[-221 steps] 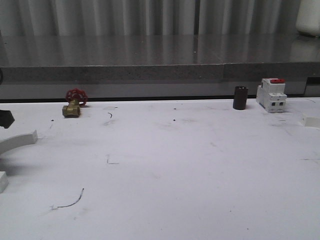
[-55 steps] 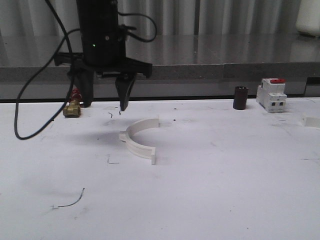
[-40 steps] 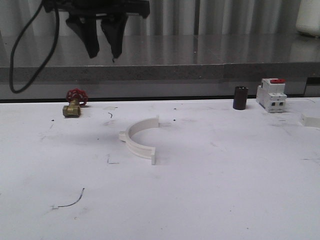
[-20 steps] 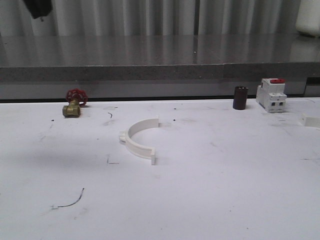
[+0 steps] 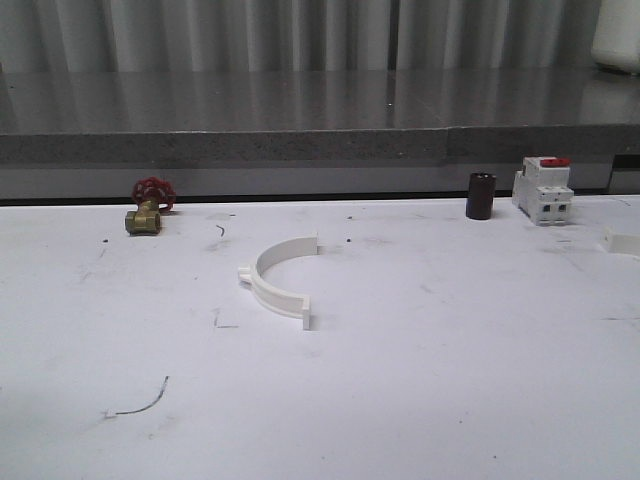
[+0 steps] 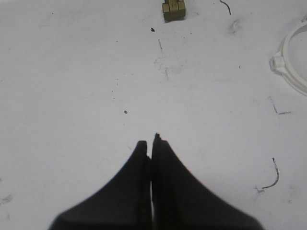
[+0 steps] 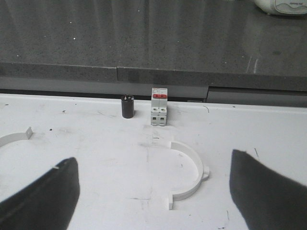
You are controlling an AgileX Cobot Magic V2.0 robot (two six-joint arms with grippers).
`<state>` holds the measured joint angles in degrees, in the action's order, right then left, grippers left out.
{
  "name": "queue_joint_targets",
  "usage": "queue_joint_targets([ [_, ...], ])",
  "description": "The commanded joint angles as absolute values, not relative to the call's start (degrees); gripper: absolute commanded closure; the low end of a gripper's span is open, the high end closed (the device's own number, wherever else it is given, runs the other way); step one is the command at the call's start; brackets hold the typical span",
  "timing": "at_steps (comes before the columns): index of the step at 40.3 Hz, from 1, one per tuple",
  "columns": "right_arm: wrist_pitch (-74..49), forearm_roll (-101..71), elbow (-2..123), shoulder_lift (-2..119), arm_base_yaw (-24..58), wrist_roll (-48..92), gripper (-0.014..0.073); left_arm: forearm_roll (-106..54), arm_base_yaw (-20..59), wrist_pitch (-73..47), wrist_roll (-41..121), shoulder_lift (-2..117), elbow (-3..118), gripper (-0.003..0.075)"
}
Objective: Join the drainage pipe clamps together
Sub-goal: 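Lower the right gripper onto the other white clamp half's tab and close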
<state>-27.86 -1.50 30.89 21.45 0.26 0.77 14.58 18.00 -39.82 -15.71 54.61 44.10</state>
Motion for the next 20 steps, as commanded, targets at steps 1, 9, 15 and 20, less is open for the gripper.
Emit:
queue_joint_targets([
  [1, -23.5, -1.3, 32.8, 22.1, -0.1, 1.1, -0.0057, 16.2, 17.9, -29.9, -15.7, 45.1, 39.3, 0.0741],
  [9, -23.5, -1.3, 32.8, 22.1, -0.1, 1.1, -0.0057, 18.5, 17.9, -23.2, -12.9, 25.9, 28.9, 0.0741],
  [15, -23.5, -1.4, 32.8, 22.1, -0.1, 1.1, -0.0057, 18.8, 17.9, -23.1, -12.9, 15.2, 24.9, 0.0741],
  [20, -23.5, -1.4, 32.8, 22.1, -0.1, 1.1, -0.0057, 18.8, 17.9, -23.0, -12.9, 9.3, 23.5, 0.0741],
])
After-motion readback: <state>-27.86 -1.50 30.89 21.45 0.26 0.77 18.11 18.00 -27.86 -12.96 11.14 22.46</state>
